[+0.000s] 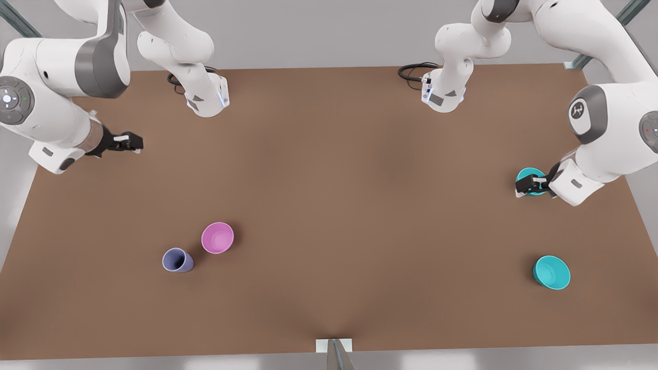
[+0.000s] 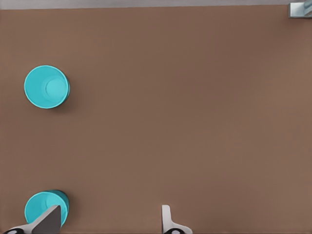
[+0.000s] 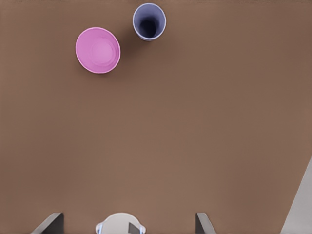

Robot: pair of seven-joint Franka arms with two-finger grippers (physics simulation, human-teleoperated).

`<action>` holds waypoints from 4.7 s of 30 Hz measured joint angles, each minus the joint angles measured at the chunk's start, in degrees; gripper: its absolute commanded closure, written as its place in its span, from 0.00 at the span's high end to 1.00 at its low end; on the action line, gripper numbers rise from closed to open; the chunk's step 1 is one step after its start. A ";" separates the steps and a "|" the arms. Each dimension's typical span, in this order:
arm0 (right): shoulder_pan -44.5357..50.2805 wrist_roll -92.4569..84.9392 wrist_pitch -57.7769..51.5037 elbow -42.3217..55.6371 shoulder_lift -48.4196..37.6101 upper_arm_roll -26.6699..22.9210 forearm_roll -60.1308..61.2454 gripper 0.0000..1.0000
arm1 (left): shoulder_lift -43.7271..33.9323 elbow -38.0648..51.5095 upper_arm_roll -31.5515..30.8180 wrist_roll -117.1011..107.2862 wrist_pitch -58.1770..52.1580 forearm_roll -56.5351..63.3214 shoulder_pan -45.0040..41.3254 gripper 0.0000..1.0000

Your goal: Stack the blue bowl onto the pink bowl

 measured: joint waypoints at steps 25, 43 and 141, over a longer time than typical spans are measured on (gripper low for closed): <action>9.82 7.32 28.77 -15.51 23.76 -9.16 12.09 1.00 | -0.44 -0.02 -0.01 1.06 -3.22 0.24 -0.10 1.00; 12.96 22.48 41.71 -18.79 28.48 -11.40 15.04 1.00 | -0.71 -0.02 0.00 1.44 -4.95 0.24 -0.10 1.00; 8.41 1.19 7.77 4.70 14.40 -14.90 5.30 1.00 | 15.69 -38.33 12.51 41.08 35.56 -21.65 27.54 1.00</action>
